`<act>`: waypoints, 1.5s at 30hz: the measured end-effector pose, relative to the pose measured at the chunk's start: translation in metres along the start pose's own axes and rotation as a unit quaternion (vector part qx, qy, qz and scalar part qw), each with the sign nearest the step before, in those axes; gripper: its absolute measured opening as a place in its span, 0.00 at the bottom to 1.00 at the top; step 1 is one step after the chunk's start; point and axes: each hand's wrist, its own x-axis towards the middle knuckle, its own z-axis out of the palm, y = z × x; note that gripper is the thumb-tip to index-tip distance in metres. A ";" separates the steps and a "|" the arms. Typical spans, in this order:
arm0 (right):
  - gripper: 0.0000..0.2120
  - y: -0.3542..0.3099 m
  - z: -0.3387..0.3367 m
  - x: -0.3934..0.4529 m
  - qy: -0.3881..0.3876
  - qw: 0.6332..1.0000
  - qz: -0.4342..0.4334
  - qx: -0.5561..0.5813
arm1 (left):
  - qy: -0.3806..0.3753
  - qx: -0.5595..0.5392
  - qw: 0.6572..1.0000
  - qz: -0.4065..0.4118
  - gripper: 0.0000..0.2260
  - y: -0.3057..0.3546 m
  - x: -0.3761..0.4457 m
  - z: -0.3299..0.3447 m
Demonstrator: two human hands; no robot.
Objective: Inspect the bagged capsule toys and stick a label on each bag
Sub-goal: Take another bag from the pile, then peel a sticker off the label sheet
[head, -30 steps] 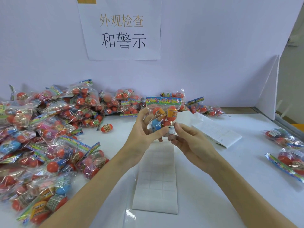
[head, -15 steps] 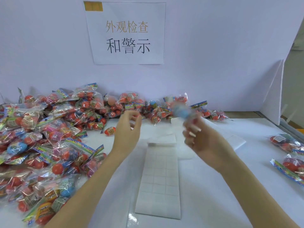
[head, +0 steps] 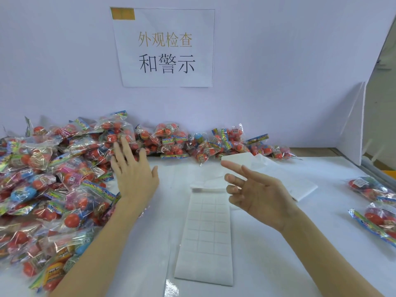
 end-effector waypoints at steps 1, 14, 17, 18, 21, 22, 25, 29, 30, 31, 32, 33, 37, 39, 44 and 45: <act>0.24 0.000 0.000 0.001 0.008 1.000 0.000 -0.011 | 0.042 -0.005 0.999 0.000 0.25 -0.007 0.004 -0.003; 0.29 0.003 0.008 0.001 0.056 0.994 0.005 -0.091 | -0.012 -0.034 0.999 -0.029 0.22 -0.038 0.018 -0.004; 0.26 0.003 0.008 0.001 0.063 0.992 0.011 -0.107 | 0.049 -0.116 0.991 0.035 0.07 -0.035 0.019 -0.007; 0.27 0.004 0.008 0.001 0.065 0.992 0.013 -0.110 | 0.084 -0.150 0.983 0.068 0.02 -0.033 0.018 -0.009; 0.24 0.005 0.008 0.002 0.076 0.991 0.017 -0.106 | 0.233 -0.154 0.949 0.148 0.02 -0.023 0.018 -0.016; 0.23 0.005 0.009 0.003 0.079 0.991 0.018 -0.108 | 0.261 -0.130 0.946 0.140 0.06 -0.020 0.019 -0.017; 0.22 0.005 0.010 0.003 0.085 0.989 0.022 -0.121 | 0.142 -0.064 0.988 -0.001 0.32 -0.024 0.018 -0.011; 0.21 0.006 0.013 0.003 0.086 0.988 0.030 -0.126 | -0.093 -0.085 0.989 -0.076 0.49 -0.034 0.012 0.004; 0.21 0.007 0.014 0.004 0.087 0.987 0.032 -0.130 | -0.105 -0.090 0.988 -0.062 0.49 -0.034 0.011 0.005; 0.21 0.007 0.014 0.004 0.087 0.986 0.035 -0.137 | -0.110 -0.091 0.989 -0.043 0.49 -0.033 0.011 0.006; 0.21 0.007 0.014 0.004 0.088 0.985 0.037 -0.142 | -0.110 -0.093 0.989 -0.025 0.47 -0.030 0.012 0.006; 0.21 0.008 0.014 0.004 0.089 0.984 0.039 -0.147 | -0.109 -0.100 0.989 -0.015 0.43 -0.028 0.011 0.007; 0.21 0.009 0.015 0.005 0.095 0.982 0.046 -0.156 | -0.094 -0.108 0.990 0.002 0.19 -0.024 0.009 0.006; 0.21 0.010 0.014 0.005 0.100 0.982 0.048 -0.156 | -0.060 -0.094 0.994 0.022 0.15 -0.021 0.007 -0.002; 0.20 0.010 0.014 0.005 0.109 0.982 0.045 -0.151 | 0.082 -0.068 0.988 0.114 0.13 -0.001 0.009 -0.033; 0.19 0.011 0.015 0.005 0.108 0.982 0.041 -0.150 | 0.111 -0.094 0.981 0.129 0.12 0.007 0.008 -0.038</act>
